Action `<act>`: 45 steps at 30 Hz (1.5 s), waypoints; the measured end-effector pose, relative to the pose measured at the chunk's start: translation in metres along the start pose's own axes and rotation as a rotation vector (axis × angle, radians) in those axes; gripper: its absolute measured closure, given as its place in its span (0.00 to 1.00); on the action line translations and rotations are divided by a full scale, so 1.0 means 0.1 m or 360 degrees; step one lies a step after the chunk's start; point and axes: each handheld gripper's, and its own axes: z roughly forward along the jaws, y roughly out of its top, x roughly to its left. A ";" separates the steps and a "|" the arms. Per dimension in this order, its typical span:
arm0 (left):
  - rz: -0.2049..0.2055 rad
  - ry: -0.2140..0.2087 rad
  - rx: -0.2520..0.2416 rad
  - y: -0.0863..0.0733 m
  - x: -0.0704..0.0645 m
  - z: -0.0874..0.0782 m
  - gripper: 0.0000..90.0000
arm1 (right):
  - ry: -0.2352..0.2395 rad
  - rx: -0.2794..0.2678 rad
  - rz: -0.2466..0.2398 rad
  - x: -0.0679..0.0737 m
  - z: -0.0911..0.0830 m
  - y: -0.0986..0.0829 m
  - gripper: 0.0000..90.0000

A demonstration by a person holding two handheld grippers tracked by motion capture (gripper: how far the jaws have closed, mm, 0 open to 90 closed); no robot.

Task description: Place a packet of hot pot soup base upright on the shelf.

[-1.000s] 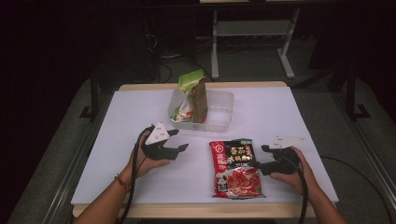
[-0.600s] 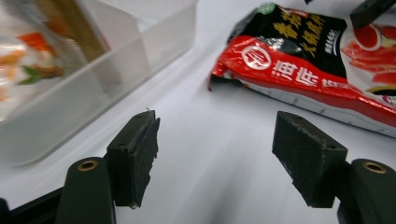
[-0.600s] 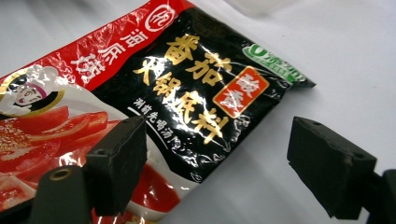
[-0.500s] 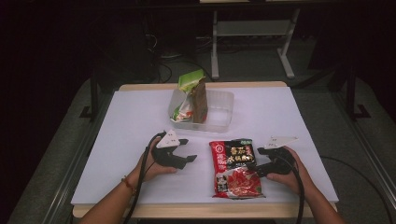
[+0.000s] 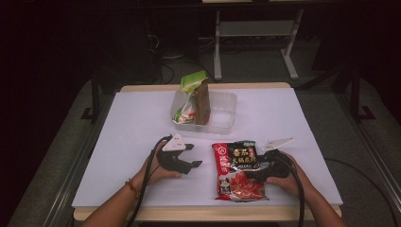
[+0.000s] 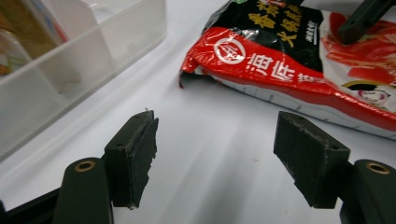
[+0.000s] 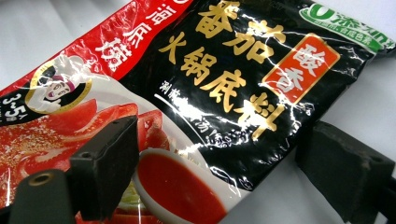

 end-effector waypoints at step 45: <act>-0.0411 -0.0242 0.0053 0.26 0.06 0.75 0.27 | -0.0033 -0.0122 -0.0117 0.06 0.02 -0.03 0.27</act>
